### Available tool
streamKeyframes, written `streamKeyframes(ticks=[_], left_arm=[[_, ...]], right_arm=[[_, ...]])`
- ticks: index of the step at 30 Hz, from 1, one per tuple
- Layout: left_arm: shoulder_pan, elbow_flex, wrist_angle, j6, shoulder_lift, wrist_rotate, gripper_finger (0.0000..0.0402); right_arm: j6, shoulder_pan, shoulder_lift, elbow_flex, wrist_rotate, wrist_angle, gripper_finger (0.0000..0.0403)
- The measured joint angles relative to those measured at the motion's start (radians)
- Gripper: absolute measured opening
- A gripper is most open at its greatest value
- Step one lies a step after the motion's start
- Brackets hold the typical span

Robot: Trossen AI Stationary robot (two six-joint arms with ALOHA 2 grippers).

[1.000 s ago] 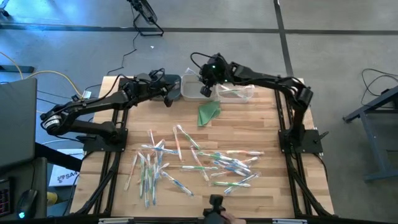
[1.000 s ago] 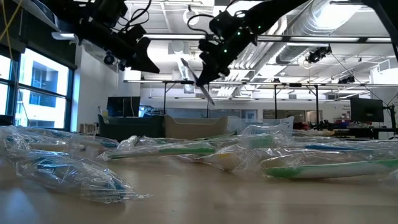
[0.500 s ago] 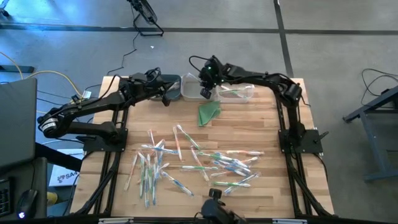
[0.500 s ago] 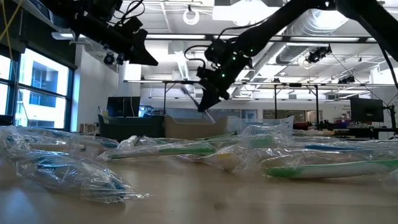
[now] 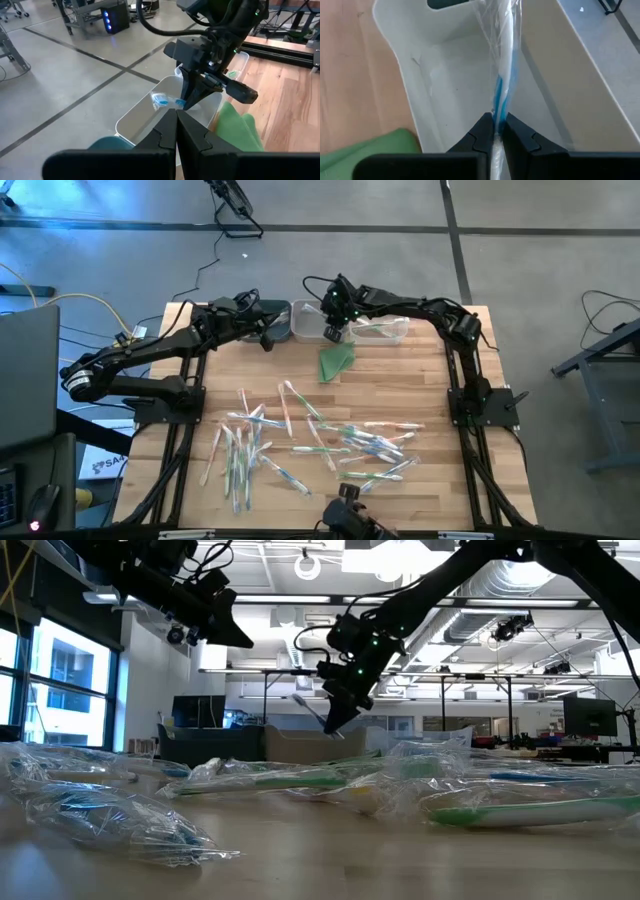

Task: Pick & Place Toothbrushes
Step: Put the blue toothbrush into the gray bin

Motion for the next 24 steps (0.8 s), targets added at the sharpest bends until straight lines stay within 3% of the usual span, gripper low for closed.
streamKeyframes(ticks=[12,24], left_arm=[[0.000,0.000,0.002,-0.011,0.000,0.000,0.0000],[0.000,0.000,0.000,0.046,0.000,0.000,0.0000]], right_arm=[[-0.002,0.009,0.000,0.000,0.017,-0.003,0.0139],[0.025,0.038,-0.065,0.000,0.044,-0.004,0.0137]])
